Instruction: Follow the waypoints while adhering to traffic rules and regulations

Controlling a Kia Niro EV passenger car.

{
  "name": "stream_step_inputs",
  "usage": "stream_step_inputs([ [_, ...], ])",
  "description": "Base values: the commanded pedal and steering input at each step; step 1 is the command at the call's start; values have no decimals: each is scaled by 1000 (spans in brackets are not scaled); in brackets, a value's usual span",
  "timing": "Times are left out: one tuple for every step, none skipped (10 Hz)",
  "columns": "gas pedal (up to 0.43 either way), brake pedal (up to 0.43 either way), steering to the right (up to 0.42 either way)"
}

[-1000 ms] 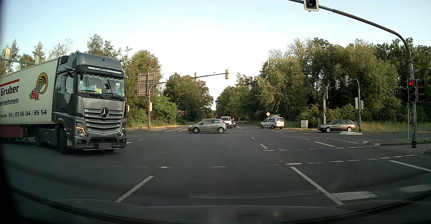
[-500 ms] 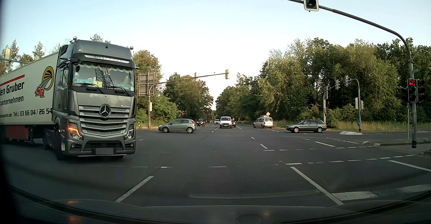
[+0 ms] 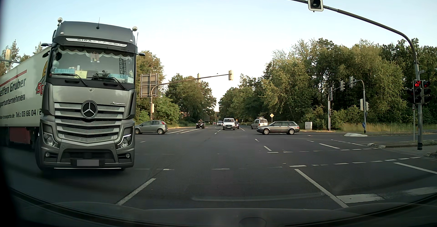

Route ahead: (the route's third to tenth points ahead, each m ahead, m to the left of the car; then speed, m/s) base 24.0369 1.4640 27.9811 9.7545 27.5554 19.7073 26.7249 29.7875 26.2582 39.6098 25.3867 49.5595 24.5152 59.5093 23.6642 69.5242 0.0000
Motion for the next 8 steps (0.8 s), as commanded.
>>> stream_step_inputs([
  [0, 348, -3],
  [0, 341, -4],
  [0, 348, -4],
  [0, 348, -4],
  [0, 348, -4],
  [0, 341, -4],
  [0, 348, -4],
  [0, 348, -4],
])
